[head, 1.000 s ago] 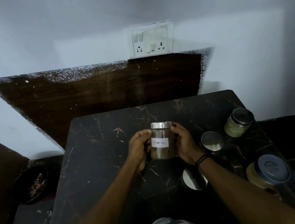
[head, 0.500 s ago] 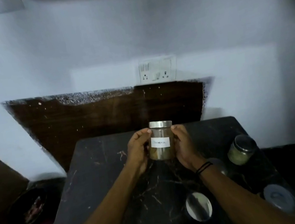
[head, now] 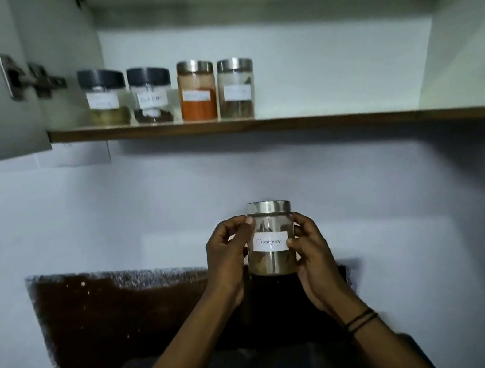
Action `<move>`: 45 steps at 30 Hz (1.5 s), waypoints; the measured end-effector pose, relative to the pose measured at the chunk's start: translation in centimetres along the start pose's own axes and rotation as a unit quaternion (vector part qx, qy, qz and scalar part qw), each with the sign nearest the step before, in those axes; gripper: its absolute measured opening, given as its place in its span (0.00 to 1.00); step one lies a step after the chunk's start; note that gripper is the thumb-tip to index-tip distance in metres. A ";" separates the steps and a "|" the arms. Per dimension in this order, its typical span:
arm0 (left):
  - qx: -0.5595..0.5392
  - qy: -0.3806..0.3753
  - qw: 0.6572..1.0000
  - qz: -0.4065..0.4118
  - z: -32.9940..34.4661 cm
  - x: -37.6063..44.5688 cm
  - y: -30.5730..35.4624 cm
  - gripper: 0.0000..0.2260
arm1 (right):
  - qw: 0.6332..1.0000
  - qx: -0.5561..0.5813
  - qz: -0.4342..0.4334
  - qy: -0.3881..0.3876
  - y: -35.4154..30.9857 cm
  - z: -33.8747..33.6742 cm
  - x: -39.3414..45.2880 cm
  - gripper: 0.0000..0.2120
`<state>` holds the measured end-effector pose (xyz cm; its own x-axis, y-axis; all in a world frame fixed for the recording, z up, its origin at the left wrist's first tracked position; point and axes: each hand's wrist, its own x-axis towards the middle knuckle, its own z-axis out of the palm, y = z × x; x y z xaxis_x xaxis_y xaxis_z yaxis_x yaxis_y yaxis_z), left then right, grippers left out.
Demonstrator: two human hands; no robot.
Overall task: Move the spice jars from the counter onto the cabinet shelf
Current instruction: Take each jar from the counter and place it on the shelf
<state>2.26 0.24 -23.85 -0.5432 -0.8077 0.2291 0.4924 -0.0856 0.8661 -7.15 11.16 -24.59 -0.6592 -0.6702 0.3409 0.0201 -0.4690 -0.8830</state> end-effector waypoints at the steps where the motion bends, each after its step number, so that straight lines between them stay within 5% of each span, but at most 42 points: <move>1: 0.011 0.001 1.000 0.024 0.7 0.5 1.3 0.07 | 1.000 -0.009 -0.012 -0.002 -1.2 0.3 0.6 0.21; 12: 0.056 -0.013 0.980 0.192 7.8 4.5 12.8 0.11 | 0.988 -0.003 -0.153 0.034 -12.1 4.5 6.6 0.13; 19: 0.107 0.005 0.955 0.276 11.2 6.4 17.0 0.12 | 0.966 -0.082 -0.234 0.071 -16.3 5.9 8.9 0.08; 23: 0.167 -0.012 0.939 0.299 13.1 8.1 18.5 0.12 | 0.936 -0.180 -0.265 0.143 -18.5 6.3 11.7 0.13; 36: 0.324 -0.041 0.920 0.217 15.2 14.3 17.2 0.15 | 0.867 -0.444 -0.195 0.116 -19.5 4.7 19.5 0.10; 45: 0.446 -0.070 0.867 0.213 15.7 17.0 16.7 0.18 | 0.840 -0.526 -0.128 0.048 -19.9 4.0 21.9 0.13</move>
<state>-9.45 -5.71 1.48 -0.5488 -0.5713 0.6102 -0.0182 0.7380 0.6746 -18.93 3.52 1.78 -0.6000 -0.5512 0.5798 -0.7725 0.2111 -0.5989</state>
